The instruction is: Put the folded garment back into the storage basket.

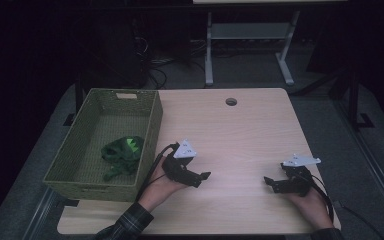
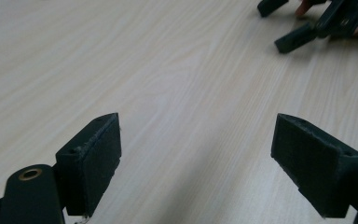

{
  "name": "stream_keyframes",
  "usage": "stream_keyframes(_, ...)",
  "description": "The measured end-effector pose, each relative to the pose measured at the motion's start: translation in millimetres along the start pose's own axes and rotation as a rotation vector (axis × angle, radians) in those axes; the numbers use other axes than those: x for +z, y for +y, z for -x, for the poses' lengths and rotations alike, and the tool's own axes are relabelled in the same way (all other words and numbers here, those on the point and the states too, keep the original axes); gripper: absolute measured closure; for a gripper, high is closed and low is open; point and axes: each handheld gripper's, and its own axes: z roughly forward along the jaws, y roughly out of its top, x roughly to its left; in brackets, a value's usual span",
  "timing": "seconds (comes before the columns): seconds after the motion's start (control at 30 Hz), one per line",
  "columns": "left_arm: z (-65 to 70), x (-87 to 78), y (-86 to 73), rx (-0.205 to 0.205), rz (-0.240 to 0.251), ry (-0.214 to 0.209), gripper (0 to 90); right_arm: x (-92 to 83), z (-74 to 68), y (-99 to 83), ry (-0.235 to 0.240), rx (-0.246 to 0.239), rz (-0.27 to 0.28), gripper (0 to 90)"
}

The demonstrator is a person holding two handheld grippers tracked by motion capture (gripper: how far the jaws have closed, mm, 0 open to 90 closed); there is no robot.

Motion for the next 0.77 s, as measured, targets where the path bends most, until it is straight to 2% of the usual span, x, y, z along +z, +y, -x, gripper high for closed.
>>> stream_keyframes(0.17,0.2,17.1,-13.1,-0.016,-0.033,-0.003,15.4,0.0,0.0,0.0,0.0,0.0,0.0,13.1)
stream_keyframes(0.23,-0.9,25.6,-20.5,-0.016,-0.068,0.001,15.4,0.0,0.0,0.0,0.0,0.0,0.0,13.1)
stream_keyframes(0.47,-2.1,36.6,-32.5,-0.002,-0.12,0.019,14.8,0.0,0.0,0.0,0.0,0.001,0.0,13.1)
stream_keyframes(0.77,-0.7,38.9,-34.3,0.002,-0.131,0.017,14.7,0.0,0.0,0.0,0.0,0.0,0.0,13.1)
